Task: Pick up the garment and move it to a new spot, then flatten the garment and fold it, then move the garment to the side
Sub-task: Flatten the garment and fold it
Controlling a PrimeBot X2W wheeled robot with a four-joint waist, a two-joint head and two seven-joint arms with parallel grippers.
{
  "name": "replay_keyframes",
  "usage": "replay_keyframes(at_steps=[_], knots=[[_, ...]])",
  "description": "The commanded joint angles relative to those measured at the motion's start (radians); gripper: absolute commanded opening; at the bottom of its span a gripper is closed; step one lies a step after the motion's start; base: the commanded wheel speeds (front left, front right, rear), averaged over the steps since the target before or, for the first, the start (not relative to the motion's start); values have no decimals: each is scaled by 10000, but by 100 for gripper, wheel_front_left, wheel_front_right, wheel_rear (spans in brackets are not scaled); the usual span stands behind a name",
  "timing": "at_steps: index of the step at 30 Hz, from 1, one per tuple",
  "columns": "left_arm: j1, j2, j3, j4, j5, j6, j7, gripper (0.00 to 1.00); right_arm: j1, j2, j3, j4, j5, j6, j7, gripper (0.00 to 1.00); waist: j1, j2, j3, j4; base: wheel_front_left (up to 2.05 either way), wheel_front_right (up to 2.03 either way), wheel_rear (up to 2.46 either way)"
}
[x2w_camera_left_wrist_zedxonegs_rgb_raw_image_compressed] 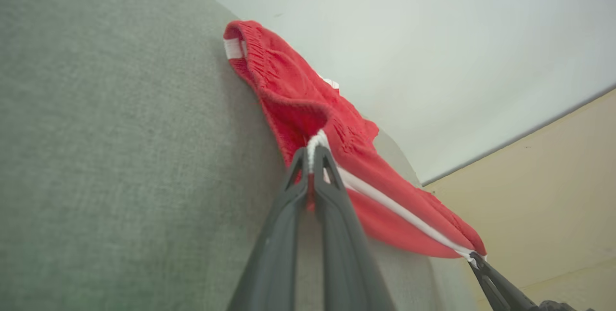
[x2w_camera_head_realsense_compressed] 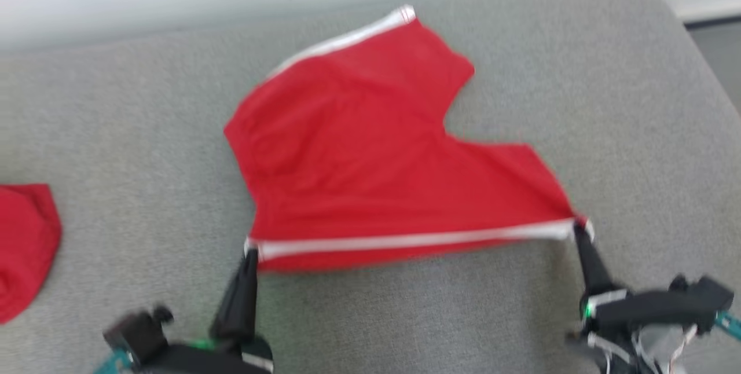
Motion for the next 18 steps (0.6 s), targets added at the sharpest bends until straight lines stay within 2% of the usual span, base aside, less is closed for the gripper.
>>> replay_keyframes(at_steps=[1, 7, 14, 18], knots=[[375, -19, 51, 133, -92, 46, -79, 0, 488, -150, -34, -228, -372, -22, 136, 0, 4, 2, -544, 198, 0, 0, 0], [1256, -80, -161, 526, -320, 112, 96, 0, 2100, -197, -602, -1124, -1452, -22, 1374, 0, 4, 2, -1061, 347, 0, 0, 0], [2081, 123, -405, 411, -574, 330, 729, 0, 3679, -96, -1013, -2866, -2014, -21, 3816, 0, 4, 2, -1473, 421, 0, 0, 0], [2247, 147, -148, 33, -753, 555, 631, 0, 3779, -74, -1887, -3871, -2188, -23, 4309, 0, 4, 2, -1491, 416, 0, 0, 0]])
